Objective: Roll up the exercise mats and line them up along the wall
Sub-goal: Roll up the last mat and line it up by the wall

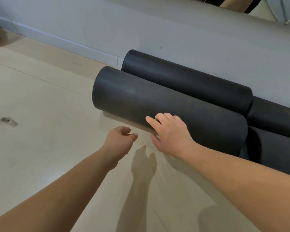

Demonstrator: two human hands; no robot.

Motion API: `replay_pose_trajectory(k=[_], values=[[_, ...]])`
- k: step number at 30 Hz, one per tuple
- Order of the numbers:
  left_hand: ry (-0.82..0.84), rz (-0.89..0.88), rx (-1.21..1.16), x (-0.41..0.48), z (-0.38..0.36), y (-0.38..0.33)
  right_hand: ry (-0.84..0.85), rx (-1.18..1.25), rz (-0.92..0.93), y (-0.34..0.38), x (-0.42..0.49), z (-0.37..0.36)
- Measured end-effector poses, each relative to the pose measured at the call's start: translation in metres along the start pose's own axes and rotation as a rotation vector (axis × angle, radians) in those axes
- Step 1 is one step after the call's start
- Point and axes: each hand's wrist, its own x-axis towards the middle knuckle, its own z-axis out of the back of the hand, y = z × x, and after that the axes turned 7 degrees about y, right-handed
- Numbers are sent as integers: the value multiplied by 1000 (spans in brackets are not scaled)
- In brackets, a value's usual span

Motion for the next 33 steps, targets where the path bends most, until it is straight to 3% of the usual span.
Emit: replay_pose_trajectory(k=[3,6,9,12,19,25,33], values=[[-32,-129,164,-18,13,12,74,179,-204,21,-18,-6],[99,-233,240,-34,15,19,187,512,-481,30,-38,-6],[237,-306,343,-43,9,19,69,827,-678,35,-68,-3],[244,-389,419,-54,-6,12,-64,980,-794,46,-107,2],[436,-591,570,-122,-33,3,6,852,-783,51,-174,33],[215,-645,655,-139,-22,2,-141,1026,-803,51,-169,15],[194,-595,701,-177,-74,-4,-190,1195,-716,15,-207,-12]])
